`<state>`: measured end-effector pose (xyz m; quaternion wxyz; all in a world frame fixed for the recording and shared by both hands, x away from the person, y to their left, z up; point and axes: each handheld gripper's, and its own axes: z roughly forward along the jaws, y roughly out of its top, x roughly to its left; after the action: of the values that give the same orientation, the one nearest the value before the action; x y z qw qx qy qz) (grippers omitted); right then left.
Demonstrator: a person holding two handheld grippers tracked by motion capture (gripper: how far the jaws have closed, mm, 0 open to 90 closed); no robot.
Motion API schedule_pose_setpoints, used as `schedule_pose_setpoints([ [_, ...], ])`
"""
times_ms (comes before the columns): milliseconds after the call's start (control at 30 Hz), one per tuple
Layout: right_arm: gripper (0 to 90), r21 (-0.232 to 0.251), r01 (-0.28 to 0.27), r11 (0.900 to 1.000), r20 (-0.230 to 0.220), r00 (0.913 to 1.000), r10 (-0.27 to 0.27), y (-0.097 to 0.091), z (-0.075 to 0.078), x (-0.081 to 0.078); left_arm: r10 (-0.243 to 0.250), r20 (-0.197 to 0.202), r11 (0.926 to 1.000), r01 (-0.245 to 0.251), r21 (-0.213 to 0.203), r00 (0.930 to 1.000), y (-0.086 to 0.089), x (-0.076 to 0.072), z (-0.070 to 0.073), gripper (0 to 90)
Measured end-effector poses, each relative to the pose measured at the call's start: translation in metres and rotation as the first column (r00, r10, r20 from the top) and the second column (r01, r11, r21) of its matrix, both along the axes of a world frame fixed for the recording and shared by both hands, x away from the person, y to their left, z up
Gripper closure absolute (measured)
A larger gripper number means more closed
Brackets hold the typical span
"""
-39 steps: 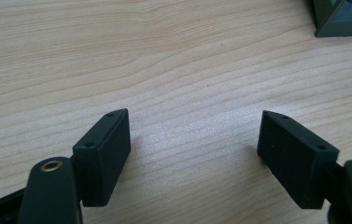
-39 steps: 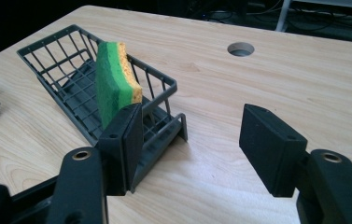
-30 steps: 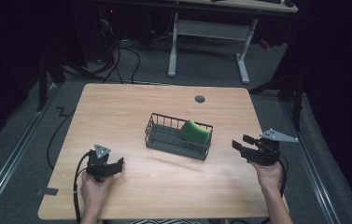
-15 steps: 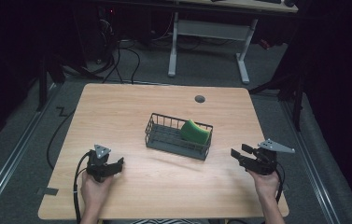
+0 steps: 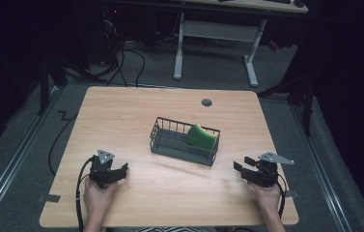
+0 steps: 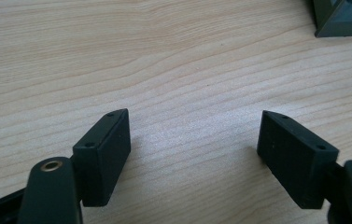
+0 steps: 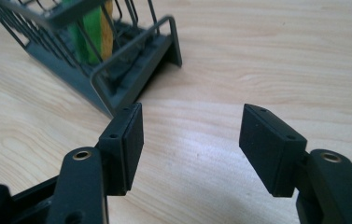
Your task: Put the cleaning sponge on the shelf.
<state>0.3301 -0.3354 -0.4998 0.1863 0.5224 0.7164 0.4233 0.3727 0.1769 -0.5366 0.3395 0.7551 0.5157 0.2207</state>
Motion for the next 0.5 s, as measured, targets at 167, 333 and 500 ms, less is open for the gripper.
schedule_pose_setpoints([
  [167, 40.0, -0.052, 0.001, 0.9986, -0.005, 1.0, -0.001, 0.005, -0.01, 0.002, 0.001, 0.001, 1.0, -0.001, -0.001, 1.0, 0.0, 0.0, 0.0, 26.1],
  [333, 39.9, -0.063, 0.014, 0.9979, -0.014, 0.9998, -0.015, 0.007, -0.017, 0.004, 0.001, 0.0, 1.0, -0.001, -0.001, 1.0, 0.0, 0.001, 0.0, 26.1],
  [500, 39.8, -0.071, 0.039, 0.9967, -0.011, 0.9991, -0.04, 0.007, -0.021, 0.008, 0.002, 0.0, 1.0, -0.002, -0.001, 1.0, 0.0, 0.001, 0.0, 26.1],
])
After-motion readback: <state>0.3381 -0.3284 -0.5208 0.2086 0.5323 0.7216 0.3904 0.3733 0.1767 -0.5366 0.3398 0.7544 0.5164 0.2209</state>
